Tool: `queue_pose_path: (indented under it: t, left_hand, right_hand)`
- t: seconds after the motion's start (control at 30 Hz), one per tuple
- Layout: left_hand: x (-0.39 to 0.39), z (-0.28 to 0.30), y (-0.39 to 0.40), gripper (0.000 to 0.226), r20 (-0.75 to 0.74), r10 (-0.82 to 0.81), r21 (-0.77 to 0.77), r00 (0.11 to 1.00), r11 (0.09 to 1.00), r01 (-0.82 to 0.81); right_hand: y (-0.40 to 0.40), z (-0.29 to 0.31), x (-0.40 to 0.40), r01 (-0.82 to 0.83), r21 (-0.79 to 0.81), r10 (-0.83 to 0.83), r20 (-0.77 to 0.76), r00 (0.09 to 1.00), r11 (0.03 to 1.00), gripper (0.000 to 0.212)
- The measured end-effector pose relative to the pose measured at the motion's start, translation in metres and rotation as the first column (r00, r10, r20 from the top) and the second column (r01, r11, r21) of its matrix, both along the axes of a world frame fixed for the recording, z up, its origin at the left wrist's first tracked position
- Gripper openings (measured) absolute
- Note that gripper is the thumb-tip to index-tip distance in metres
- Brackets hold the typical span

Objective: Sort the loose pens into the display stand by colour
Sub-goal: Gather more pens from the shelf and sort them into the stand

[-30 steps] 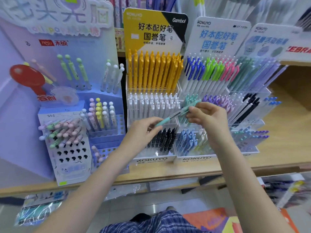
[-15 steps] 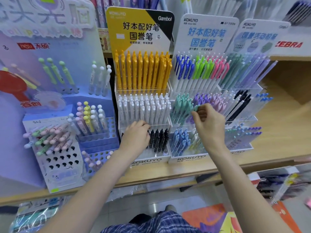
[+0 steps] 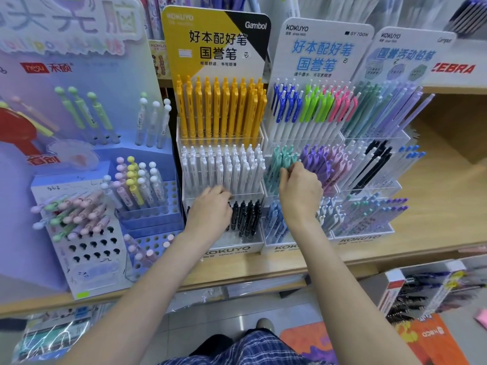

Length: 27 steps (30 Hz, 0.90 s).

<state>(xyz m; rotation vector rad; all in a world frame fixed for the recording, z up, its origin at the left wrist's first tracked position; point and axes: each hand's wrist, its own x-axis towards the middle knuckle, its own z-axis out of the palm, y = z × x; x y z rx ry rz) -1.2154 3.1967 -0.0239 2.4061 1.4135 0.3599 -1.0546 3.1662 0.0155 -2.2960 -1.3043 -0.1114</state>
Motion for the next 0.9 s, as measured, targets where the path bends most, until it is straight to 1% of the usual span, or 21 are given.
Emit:
queue_pose_path:
  t: [0.1, 0.37, 0.43, 0.53, 0.6, 0.67, 0.73, 0.8, 0.9]
  left_hand:
    - [0.0, 0.001, -0.001, 0.033, -0.006, 0.001, 0.001, 1.0, 1.0, -0.001]
    - [-0.002, -0.001, -0.003, 0.034, 0.013, 0.0, 0.007, 1.0, 1.0, 0.0]
    - [-0.002, -0.001, -0.003, 0.034, 0.017, -0.002, 0.015, 1.0, 1.0, 0.001]
    - [-0.001, 0.0, -0.005, 0.034, 0.012, 0.003, 0.009, 1.0, 1.0, -0.003]
    - [-0.001, 0.001, -0.004, 0.034, 0.002, -0.002, 0.005, 1.0, 1.0, 0.002]
    - [0.0, 0.003, -0.002, 0.034, -0.017, -0.014, 0.005, 1.0, 1.0, 0.014]
    - [0.002, 0.007, -0.002, 0.034, -0.004, -0.024, 0.006, 1.0, 1.0, 0.024]
    - [0.011, 0.013, -0.006, 0.034, 0.057, -0.052, 0.01, 0.997, 0.999, 0.051]
    - [0.031, 0.024, -0.018, 0.038, 0.16, -0.161, 0.027, 0.974, 0.987, 0.158]
  right_hand:
    - [0.0, 0.0, 0.002, 0.02, -0.014, -0.02, -0.018, 1.0, 1.0, 0.031]
    - [-0.002, 0.001, 0.01, -0.022, -0.077, 0.021, -0.009, 1.0, 0.997, 0.03]
    - [-0.005, -0.001, 0.008, -0.043, -0.072, 0.041, -0.025, 0.999, 0.996, 0.029]
    - [-0.002, -0.002, 0.004, -0.024, -0.069, 0.019, -0.073, 0.997, 0.997, 0.029]
    - [-0.008, -0.006, 0.007, -0.04, -0.086, 0.032, -0.096, 0.995, 0.995, 0.03]
    - [-0.025, -0.011, 0.017, -0.049, -0.04, 0.041, -0.173, 0.984, 0.998, 0.03]
    - [-0.047, -0.007, 0.03, 0.019, 0.102, 0.007, -0.252, 0.968, 0.995, 0.029]
    - [-0.059, 0.0, 0.046, 0.096, 0.219, -0.035, -0.265, 0.964, 0.971, 0.028]
    - [-0.051, -0.002, 0.059, 0.084, 0.219, -0.012, -0.311, 0.95, 0.972, 0.032]
